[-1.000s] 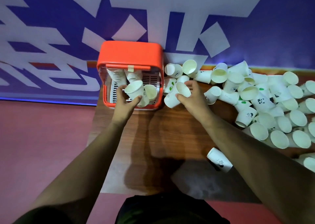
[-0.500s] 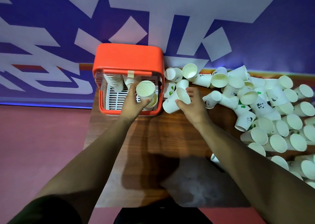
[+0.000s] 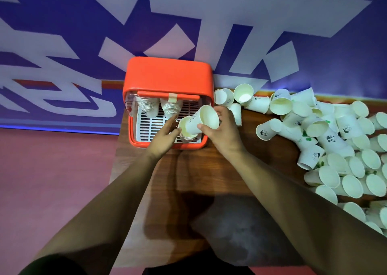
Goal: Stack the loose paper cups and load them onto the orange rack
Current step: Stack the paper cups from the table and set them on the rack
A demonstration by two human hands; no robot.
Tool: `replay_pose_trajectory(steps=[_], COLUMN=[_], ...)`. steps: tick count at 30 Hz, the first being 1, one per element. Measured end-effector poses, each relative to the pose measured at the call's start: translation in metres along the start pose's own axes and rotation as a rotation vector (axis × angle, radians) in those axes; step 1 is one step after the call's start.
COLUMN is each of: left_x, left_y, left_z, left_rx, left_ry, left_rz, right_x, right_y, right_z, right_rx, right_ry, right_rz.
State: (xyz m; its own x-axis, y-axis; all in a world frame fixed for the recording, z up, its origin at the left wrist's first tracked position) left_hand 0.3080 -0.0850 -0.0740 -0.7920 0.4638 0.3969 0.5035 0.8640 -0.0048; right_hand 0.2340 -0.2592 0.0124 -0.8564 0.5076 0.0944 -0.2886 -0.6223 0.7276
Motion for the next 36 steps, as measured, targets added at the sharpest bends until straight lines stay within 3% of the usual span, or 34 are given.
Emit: replay_pose_trajectory(steps=[10, 20, 27, 32, 36], left_x=[0.001, -0.008, -0.005, 0.024, 0.056], left_y=[0.006, 0.006, 0.001, -0.009, -0.051], left_z=[-0.003, 0.009, 0.011, -0.002, -0.015], left_rx=[0.163, -0.006, -0.092, -0.252, -0.282], left_ry=[0.072, -0.024, -0.074, -0.272, -0.401], left_rz=[0.005, 0.085, -0.006, -0.248, -0.138], right_x=[0.004, -0.002, -0.005, 0.02, 0.059], right_y=[-0.027, -0.059, -0.057, -0.009, 0.065], right_z=[0.004, -0.005, -0.019, -0.046, -0.115], right_rx=[0.188, 0.379, 0.293, 0.236, 0.357], right_ry=[0.043, 0.123, 0.052, -0.037, -0.043], right_rz=[-0.066, 0.285, 0.298, 0.271, 0.222])
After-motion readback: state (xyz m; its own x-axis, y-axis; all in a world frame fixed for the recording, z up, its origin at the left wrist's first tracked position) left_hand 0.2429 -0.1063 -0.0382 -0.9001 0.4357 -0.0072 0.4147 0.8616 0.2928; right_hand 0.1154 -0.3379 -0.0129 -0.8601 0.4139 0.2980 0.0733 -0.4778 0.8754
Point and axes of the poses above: each hand's wrist, its own x-axis away from the middle knuckle, its own y-axis out of the back of the hand, z = x × y, the point moved 4 cm from there along -x, towards the middle knuckle, and after that the axes turned 11 degrees about x, right-handed, at the moved point
